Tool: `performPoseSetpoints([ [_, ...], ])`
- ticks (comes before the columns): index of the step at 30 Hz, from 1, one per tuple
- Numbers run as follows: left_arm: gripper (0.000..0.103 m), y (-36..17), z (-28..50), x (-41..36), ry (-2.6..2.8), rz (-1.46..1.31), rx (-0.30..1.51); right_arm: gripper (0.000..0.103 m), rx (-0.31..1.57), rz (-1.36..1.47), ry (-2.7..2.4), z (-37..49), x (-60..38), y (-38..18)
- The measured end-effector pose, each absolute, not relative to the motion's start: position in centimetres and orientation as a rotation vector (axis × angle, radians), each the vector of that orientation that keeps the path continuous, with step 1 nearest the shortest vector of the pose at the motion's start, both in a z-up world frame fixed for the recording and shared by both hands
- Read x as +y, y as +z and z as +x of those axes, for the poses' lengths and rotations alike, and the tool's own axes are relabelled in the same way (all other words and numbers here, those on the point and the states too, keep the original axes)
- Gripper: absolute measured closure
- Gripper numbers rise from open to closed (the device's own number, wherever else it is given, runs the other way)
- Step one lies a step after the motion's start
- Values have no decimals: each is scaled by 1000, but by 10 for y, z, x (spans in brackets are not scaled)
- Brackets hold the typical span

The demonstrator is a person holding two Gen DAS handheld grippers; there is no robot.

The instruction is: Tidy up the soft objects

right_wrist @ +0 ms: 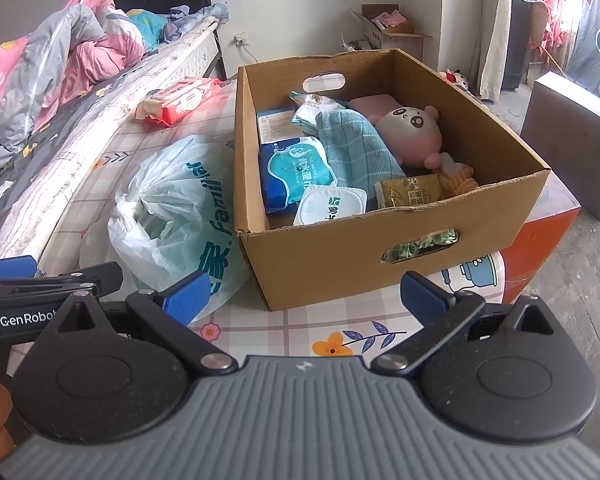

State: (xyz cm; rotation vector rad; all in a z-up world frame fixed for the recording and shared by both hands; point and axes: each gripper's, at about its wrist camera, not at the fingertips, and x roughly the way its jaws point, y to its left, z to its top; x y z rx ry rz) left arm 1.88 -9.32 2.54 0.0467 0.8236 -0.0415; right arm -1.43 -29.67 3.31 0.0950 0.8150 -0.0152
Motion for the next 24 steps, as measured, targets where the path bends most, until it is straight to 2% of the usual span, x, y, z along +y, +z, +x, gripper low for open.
performPoseSetpoints([
  [24, 3, 25, 25, -92, -41, 33, 839, 1, 832, 102, -12, -7, -298, 31],
])
